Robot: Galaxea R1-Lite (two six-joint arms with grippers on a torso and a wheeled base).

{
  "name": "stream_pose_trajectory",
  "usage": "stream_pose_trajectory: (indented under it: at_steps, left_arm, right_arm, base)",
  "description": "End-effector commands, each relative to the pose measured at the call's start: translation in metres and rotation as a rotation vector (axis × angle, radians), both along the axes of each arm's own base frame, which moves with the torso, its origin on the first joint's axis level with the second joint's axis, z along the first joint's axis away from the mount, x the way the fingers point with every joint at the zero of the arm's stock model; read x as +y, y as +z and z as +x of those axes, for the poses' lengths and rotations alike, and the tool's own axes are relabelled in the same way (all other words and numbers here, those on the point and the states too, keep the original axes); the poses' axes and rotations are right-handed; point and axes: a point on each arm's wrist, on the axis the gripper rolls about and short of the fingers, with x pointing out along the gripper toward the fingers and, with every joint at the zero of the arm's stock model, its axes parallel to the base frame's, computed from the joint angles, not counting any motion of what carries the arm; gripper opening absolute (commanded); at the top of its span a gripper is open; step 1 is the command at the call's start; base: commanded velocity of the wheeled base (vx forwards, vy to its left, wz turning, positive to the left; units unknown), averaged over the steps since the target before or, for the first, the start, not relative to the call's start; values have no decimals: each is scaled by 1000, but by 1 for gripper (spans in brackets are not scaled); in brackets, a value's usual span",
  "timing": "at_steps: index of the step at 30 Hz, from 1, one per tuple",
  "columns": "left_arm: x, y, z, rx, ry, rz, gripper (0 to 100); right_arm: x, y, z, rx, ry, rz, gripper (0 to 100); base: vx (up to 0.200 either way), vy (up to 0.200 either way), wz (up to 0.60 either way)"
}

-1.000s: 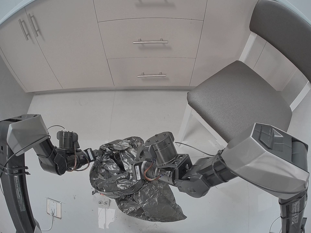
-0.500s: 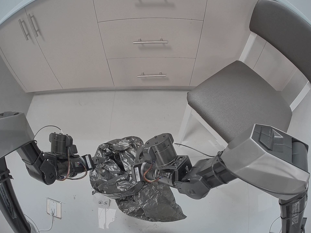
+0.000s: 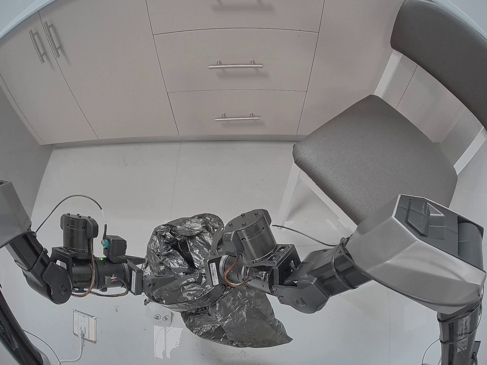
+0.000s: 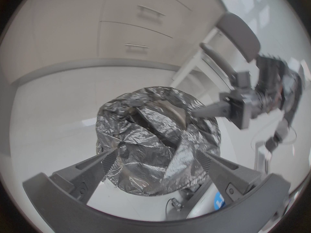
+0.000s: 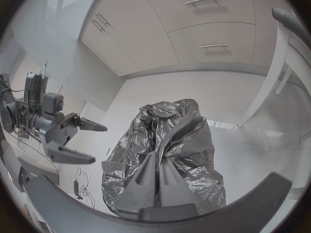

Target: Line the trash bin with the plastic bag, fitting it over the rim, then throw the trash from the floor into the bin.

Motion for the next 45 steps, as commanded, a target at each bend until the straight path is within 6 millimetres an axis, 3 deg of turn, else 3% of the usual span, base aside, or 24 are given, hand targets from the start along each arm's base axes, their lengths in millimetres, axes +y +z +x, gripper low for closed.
stream_pose_trajectory:
  at_steps: [1, 10, 24, 30, 36, 45]
  left_arm:
    - [5, -15, -14, -5, -141, 41, 100]
    - [-9, -24, -19, -35, -320, 41, 100]
    - [-13, -33, -34, -38, -410, 88, 100]
    - [-15, -51, -18, -79, -468, 134, 100]
    - [-18, -56, 0, -166, -452, 137, 100]
    - [-23, -65, 4, -164, -466, 134, 100]
  right_arm:
    - [0, 1, 0, -2, 0, 2, 0]
    - [0, 0, 0, -6, -18, -8, 0]
    - [-1, 1, 0, -10, -16, -8, 0]
    - [-1, 1, -1, -10, -16, -10, 0]
    - [-1, 1, -1, -12, -15, -10, 0]
    - [-2, 6, -2, -15, -15, -2, 0]
  base:
    - [0, 0, 0]
    - [0, 0, 0]
    - [0, 0, 0]
    - [0, 0, 0]
    - [0, 0, 0]
    - [0, 0, 0]
